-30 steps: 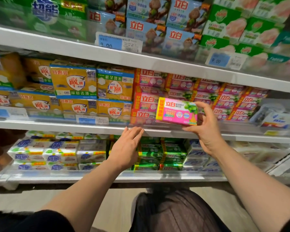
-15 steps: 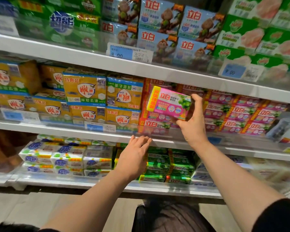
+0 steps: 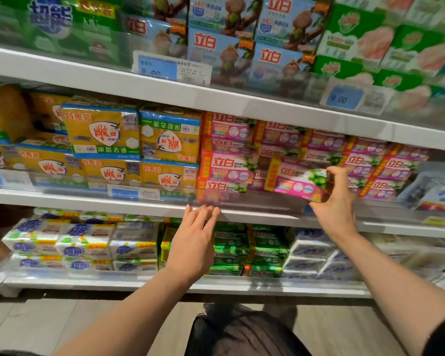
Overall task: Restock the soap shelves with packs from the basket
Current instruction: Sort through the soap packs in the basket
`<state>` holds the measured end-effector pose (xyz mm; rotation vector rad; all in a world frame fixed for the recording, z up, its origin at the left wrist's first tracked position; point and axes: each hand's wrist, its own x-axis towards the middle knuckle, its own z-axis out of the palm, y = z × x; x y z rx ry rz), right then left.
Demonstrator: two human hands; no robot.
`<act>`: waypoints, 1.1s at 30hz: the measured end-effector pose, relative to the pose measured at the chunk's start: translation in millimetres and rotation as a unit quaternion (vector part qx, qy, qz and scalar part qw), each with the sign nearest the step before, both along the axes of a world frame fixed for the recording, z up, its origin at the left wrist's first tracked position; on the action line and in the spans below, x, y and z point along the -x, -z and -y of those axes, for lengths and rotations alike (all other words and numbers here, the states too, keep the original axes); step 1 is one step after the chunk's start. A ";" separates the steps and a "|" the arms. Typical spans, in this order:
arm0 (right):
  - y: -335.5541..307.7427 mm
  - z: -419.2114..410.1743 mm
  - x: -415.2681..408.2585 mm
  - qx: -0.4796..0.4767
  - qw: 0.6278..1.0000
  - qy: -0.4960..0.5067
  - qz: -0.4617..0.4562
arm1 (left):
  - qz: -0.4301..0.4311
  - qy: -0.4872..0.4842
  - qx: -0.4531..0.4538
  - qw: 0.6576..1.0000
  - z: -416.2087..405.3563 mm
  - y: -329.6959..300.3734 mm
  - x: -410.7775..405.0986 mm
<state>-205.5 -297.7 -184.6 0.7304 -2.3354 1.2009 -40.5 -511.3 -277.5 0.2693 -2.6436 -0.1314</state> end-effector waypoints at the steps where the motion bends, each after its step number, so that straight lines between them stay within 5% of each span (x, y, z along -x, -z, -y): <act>1: 0.8 3.7 3.3 -0.032 0.999 0.010 0.002 | -0.004 -0.004 0.005 1.000 -0.6 0.5 0.8; 7: -7.7 28.3 18.2 -0.164 0.975 0.011 0.149 | -0.029 -0.023 0.019 0.999 -4.7 2.9 3.6; 11: -14.2 26.8 16.4 -0.053 0.966 -0.084 0.239 | -0.031 -0.037 0.031 0.998 -6.0 5.9 5.9; 15: -24.7 33.0 21.5 0.066 0.966 -0.109 0.225 | -0.033 -0.043 0.040 0.998 -6.1 8.1 8.0; 33: -21.1 29.4 36.1 0.068 0.976 -0.097 0.185 | -0.031 -0.053 0.039 0.997 -10.7 6.8 10.4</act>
